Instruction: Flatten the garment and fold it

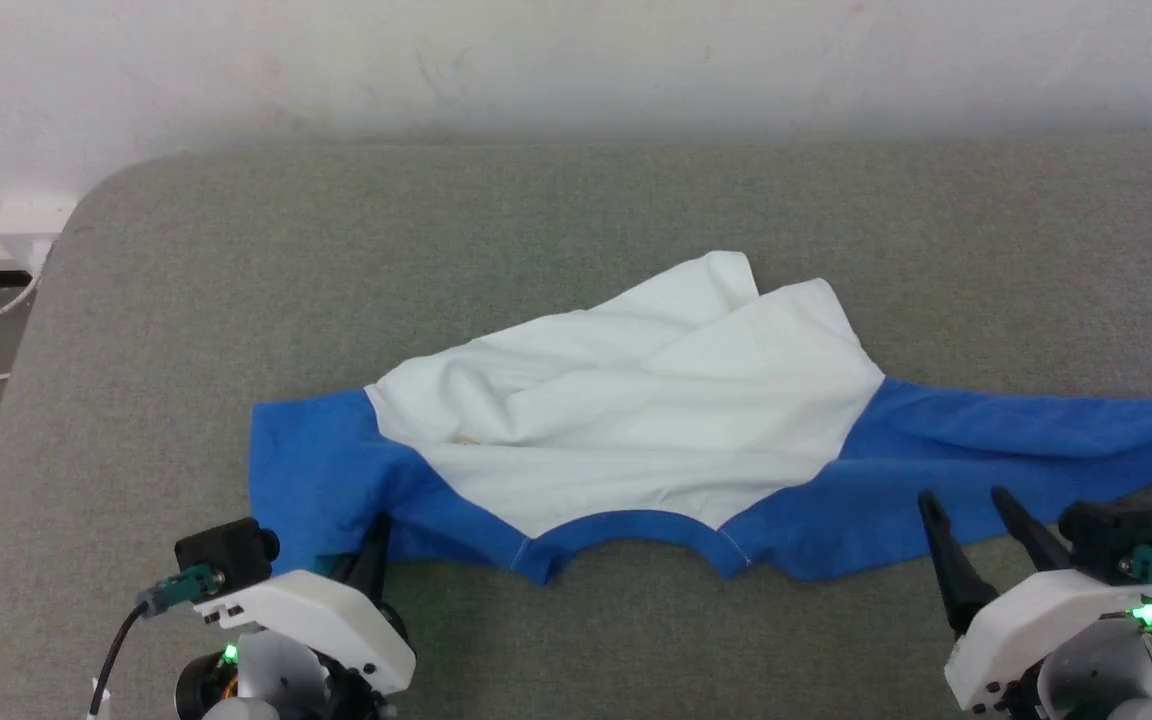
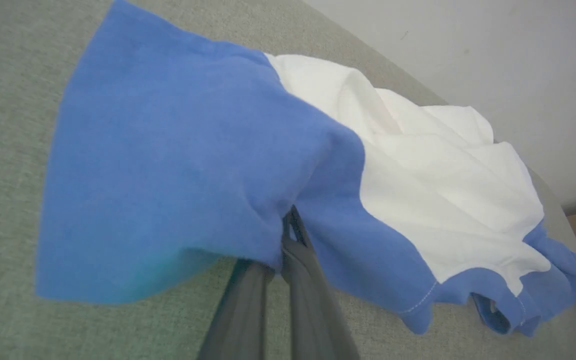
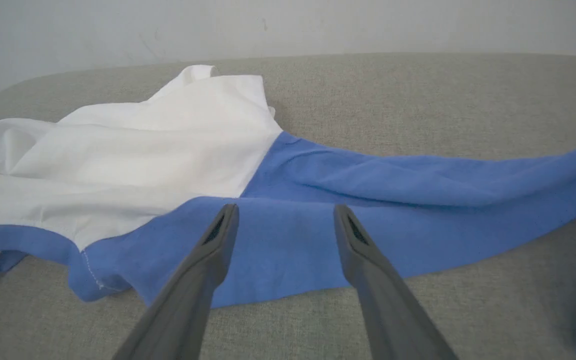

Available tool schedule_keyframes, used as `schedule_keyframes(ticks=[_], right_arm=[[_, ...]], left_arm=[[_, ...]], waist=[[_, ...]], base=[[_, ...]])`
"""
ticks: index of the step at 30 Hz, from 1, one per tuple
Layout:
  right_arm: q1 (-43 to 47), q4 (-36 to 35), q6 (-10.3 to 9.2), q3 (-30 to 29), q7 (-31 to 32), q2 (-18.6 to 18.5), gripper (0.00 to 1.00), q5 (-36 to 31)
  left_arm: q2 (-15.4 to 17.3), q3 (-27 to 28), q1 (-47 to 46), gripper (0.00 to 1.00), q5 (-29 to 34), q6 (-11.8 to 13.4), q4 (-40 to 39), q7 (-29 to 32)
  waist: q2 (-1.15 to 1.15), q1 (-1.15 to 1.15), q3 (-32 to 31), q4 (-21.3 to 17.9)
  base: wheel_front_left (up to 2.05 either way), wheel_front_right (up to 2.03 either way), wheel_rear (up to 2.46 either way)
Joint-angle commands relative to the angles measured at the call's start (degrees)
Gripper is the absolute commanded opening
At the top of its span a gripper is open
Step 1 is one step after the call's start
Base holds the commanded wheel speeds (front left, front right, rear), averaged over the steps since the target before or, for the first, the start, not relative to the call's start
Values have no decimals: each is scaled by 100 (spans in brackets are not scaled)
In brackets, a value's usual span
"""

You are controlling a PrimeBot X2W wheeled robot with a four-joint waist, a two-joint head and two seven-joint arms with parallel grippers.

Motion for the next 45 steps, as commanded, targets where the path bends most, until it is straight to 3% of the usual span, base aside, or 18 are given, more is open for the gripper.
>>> schedule_keyframes(ticks=[1, 9, 13, 22, 23, 24, 26, 27, 34, 40, 45], right_arm=[[46, 95, -5, -80, 201, 14, 100, 163], [-268, 716, -5, -291, 1147, 14, 100, 1167], [-562, 1218, -5, -394, 1518, 14, 100, 1344], [-1201, 2118, -5, -425, 1528, 14, 100, 1647], [-1252, 2195, -5, -405, 1494, 14, 60, 1633], [-1299, 2259, -5, -378, 1465, 14, 47, 1595], [-1377, 2332, -5, -321, 1404, 14, 4, 1542], [-1393, 2344, -5, -287, 1389, 14, 0, 1470], [-1296, 1999, -5, -139, 1160, 14, 0, 1154], [-996, 977, -5, -267, 551, 14, 0, 962], [-682, -45, -5, -367, 606, 14, 0, 934]], left_arm=[[29, 14, 91, 0, 19, 31, -154, 27], [30, -84, 184, 0, 11, 85, -646, 162], [15, -164, 163, 0, 27, 88, -654, 177], [19, -230, 98, 0, -6, 40, -534, 153], [23, -231, 96, 0, -5, 43, -529, 151], [28, -233, 94, 0, -4, 46, -524, 151], [36, -239, 90, 0, -1, 51, -517, 147], [37, -240, 91, 0, -6, 52, -514, 146], [57, -246, 127, 0, -33, 60, -494, 155], [99, -223, 112, 0, -38, 14, -579, 38], [118, -177, 72, 0, -139, -112, -920, -93]], waist=[[0, 0, -24, 23], [0, 0, 34, 105], [0, 0, 98, 159], [0, 0, 185, 231], [0, 0, 191, 230], [0, 0, 194, 229], [0, 0, 192, 225], [0, 0, 189, 218], [0, 0, 124, 155], [0, 0, -27, 79], [0, 0, -202, -35]], base=[[0, 0, 0], [0, 0, 0], [0, 0, 0], [0, 0, 0], [0, 0, 0], [0, 0, 0], [0, 0, 0], [0, 0, 0], [0, 0, 0], [0, 0, 0], [0, 0, 0]])
